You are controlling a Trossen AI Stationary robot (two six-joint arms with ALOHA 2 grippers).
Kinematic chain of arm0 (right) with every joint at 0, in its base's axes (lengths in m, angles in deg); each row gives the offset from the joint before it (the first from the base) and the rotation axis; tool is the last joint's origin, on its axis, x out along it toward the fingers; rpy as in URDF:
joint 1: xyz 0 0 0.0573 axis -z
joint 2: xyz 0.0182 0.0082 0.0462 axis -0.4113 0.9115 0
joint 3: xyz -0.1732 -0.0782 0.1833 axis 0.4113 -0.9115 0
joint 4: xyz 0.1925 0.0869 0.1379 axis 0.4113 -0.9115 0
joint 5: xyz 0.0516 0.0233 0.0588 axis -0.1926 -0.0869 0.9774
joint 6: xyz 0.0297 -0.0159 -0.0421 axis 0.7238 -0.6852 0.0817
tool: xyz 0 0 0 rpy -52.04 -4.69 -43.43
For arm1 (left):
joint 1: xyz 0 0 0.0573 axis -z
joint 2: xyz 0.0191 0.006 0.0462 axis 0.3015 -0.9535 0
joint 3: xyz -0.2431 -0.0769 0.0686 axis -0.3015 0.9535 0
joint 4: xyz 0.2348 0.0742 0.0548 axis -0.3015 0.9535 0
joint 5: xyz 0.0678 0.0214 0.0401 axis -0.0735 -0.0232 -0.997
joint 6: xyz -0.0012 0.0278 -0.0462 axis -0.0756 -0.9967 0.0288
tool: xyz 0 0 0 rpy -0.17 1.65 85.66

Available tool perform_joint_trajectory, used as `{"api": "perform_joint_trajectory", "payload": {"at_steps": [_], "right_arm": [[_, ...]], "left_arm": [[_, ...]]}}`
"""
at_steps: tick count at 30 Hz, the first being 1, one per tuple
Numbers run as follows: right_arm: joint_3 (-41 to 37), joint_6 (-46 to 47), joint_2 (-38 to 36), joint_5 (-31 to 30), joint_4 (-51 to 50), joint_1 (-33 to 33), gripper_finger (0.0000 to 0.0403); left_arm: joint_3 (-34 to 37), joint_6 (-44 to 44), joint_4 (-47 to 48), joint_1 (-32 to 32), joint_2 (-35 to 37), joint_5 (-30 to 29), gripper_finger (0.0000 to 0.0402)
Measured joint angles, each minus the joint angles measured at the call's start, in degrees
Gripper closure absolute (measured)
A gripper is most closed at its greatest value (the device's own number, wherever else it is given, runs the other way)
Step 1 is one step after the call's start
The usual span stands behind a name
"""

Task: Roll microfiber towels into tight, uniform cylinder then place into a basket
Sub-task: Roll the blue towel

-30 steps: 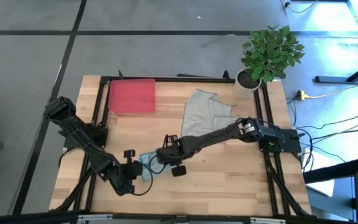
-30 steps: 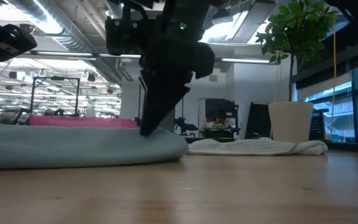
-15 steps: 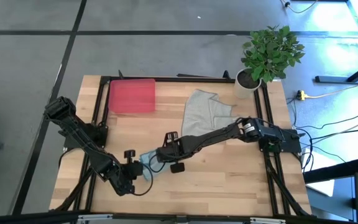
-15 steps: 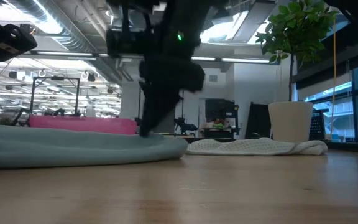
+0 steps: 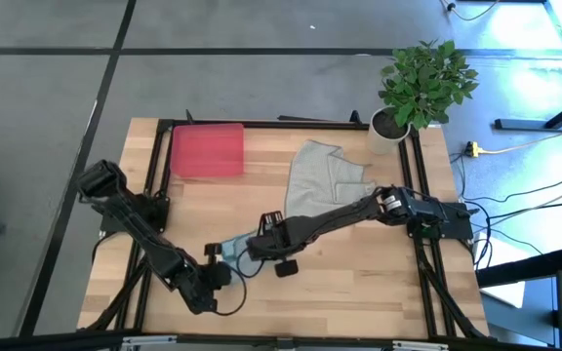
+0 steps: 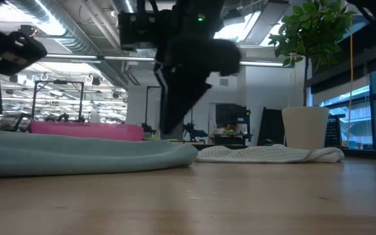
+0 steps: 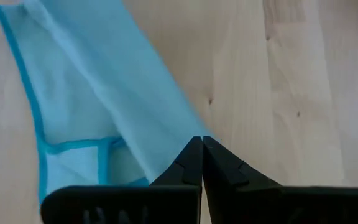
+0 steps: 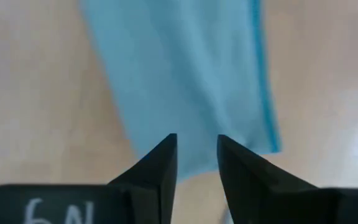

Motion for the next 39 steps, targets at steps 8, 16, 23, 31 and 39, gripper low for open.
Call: {"api": "perform_joint_trajectory", "payload": {"at_steps": [8,16,23,31,39], "right_arm": [[0.0,-4.9,0.0,6.6,-1.0,-1.6,0.0288],[-2.6,-11.6,-0.1,6.7,0.6,-2.1,0.0288],[-8.3,-15.8,-0.1,5.2,6.6,-2.0,0.0288],[-5.3,-15.1,-1.0,5.1,2.0,-2.1,0.0288],[-4.1,-15.1,-2.5,3.9,4.3,-1.9,0.0288]], "left_arm": [[0.0,0.3,-0.5,-0.1,-4.6,0.6,0.0401],[-0.2,0.3,-0.3,-0.2,-7.5,2.3,0.0401],[-0.2,-3.3,0.8,0.2,-7.6,3.7,0.0401],[-0.1,-8.9,1.0,-0.5,-7.5,2.7,0.0401],[0.1,-11.1,1.4,-1.9,-6.2,2.8,0.0401]]}}
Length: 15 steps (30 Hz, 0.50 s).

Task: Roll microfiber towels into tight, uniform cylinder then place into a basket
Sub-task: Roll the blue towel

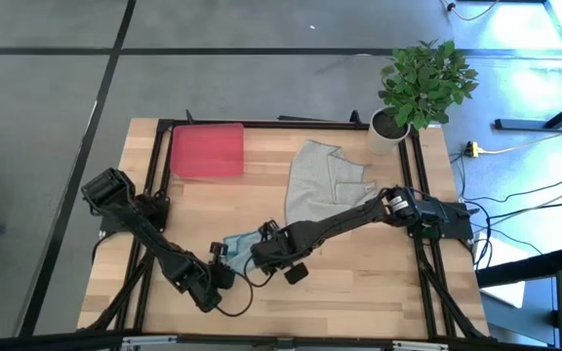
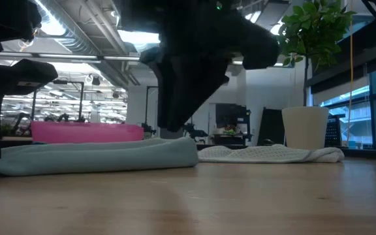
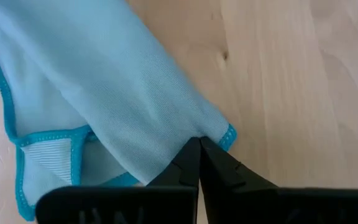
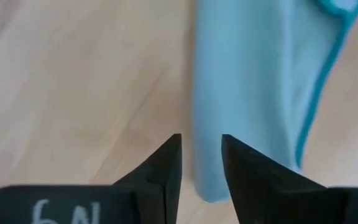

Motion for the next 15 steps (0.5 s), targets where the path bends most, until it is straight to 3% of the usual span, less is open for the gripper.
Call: {"api": "perform_joint_trajectory", "payload": {"at_steps": [5,15], "right_arm": [[-2.4,0.0,0.0,-3.1,5.0,1.7,0.0288],[-4.6,0.2,0.0,5.4,4.1,2.4,0.0288]], "left_arm": [[0.0,-0.1,0.0,-0.4,0.0,0.0,0.0401],[0.0,-0.7,0.2,-1.7,0.3,-0.6,0.0401]]}}
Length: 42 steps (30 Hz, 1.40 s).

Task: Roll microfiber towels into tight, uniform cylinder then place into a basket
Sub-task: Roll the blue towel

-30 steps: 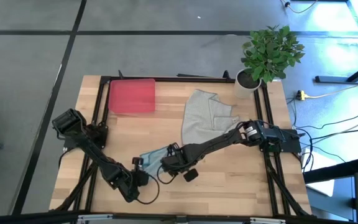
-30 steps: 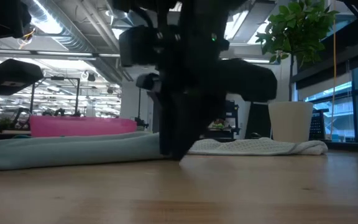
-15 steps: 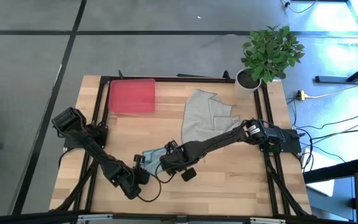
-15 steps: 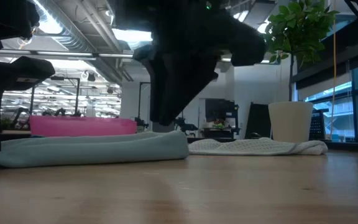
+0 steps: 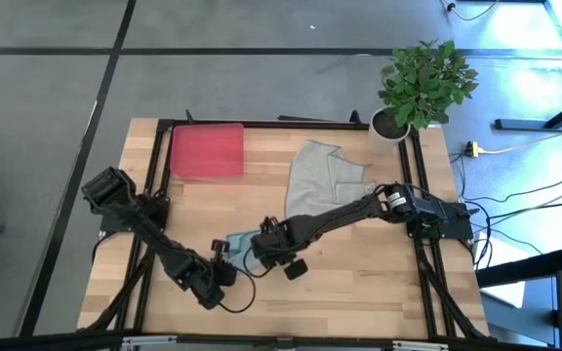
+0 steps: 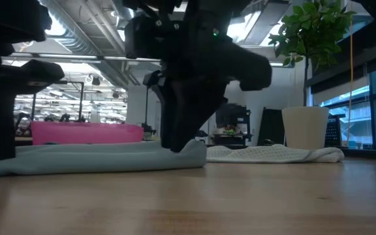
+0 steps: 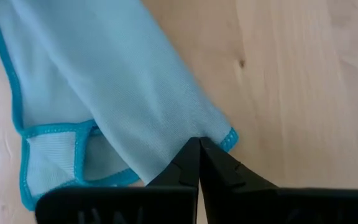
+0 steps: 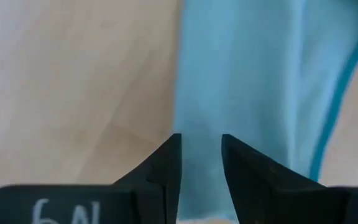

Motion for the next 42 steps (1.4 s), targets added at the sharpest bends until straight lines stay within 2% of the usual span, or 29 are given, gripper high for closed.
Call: {"api": "perform_joint_trajectory", "payload": {"at_steps": [3,9,18,29,32,37,42], "right_arm": [[0.0,0.4,0.0,2.2,-0.2,-0.3,0.0288],[-3.6,3.2,0.0,2.5,0.4,-0.3,0.0288],[-6.0,4.1,-0.4,3.8,2.6,-0.3,0.0288],[-5.8,3.8,-1.3,3.5,3.3,-0.3,0.0288],[-5.9,4.4,-2.5,2.2,3.7,-0.5,0.0288],[-5.9,4.3,-2.9,-3.4,2.3,-1.2,0.0288],[-7.1,4.2,-3.0,-3.8,1.9,-1.2,0.0288]], "left_arm": [[0.0,-0.2,0.0,-0.9,0.0,0.0,0.0401],[0.0,-1.9,0.2,-2.0,0.3,-0.1,0.0401],[-0.1,-2.5,0.3,-2.3,5.7,-3.1,0.0401],[-0.2,-2.5,-1.6,-4.6,1.8,-3.4,0.0401],[-0.2,-2.5,-1.8,-4.6,0.8,-2.8,0.0401],[-0.2,-2.8,-1.9,-4.6,-0.4,-2.4,0.0401],[-0.2,-3.4,-1.8,-4.9,-0.4,-2.1,0.0401]]}}
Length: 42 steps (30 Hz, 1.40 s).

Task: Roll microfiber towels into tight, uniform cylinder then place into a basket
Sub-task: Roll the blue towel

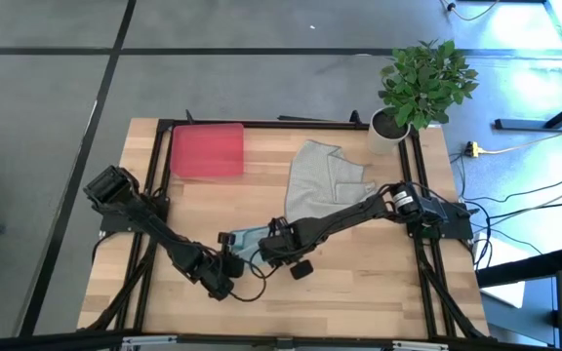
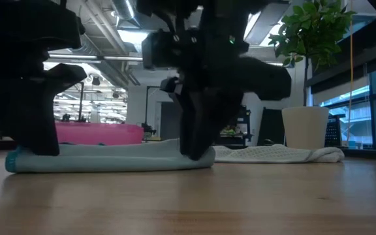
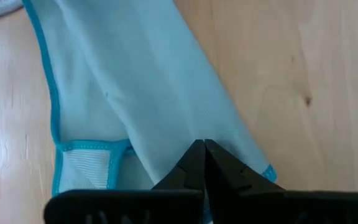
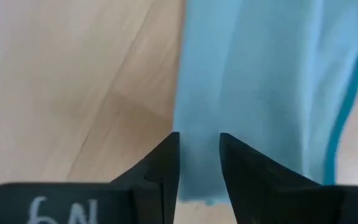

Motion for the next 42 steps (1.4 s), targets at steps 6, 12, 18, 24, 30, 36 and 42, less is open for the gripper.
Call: {"api": "perform_joint_trajectory", "payload": {"at_steps": [6,12,18,24,30,36,42], "right_arm": [[-2.9,0.0,-0.2,0.0,2.6,0.0,0.0288],[-3.7,1.6,-0.4,0.2,3.0,0.0,0.0288],[-3.1,0.0,-0.3,0.7,2.5,-0.2,0.0288],[-2.0,0.1,-0.2,1.3,0.9,-0.2,0.0288],[-3.3,0.2,-0.4,3.6,1.2,-0.2,0.0288],[-3.8,0.2,-0.5,3.6,1.9,-0.2,0.0288],[-6.5,0.4,-0.7,0.2,5.7,-0.3,0.0305]], "left_arm": [[0.3,-1.3,-0.2,-0.8,-0.4,0.4,0.0401],[3.1,-1.1,-3.4,-1.9,0.0,2.2,0.0401],[3.8,-1.1,-4.1,-1.9,-0.1,2.4,0.0401],[3.9,-1.1,-4.0,-1.9,-0.2,2.6,0.0401],[3.9,-1.1,-3.9,-1.9,-0.2,3.0,0.0401],[3.9,-1.0,-3.8,-1.9,-0.2,3.0,0.0401],[4.0,-1.0,-3.8,-1.9,-0.2,3.1,0.0401]]}}
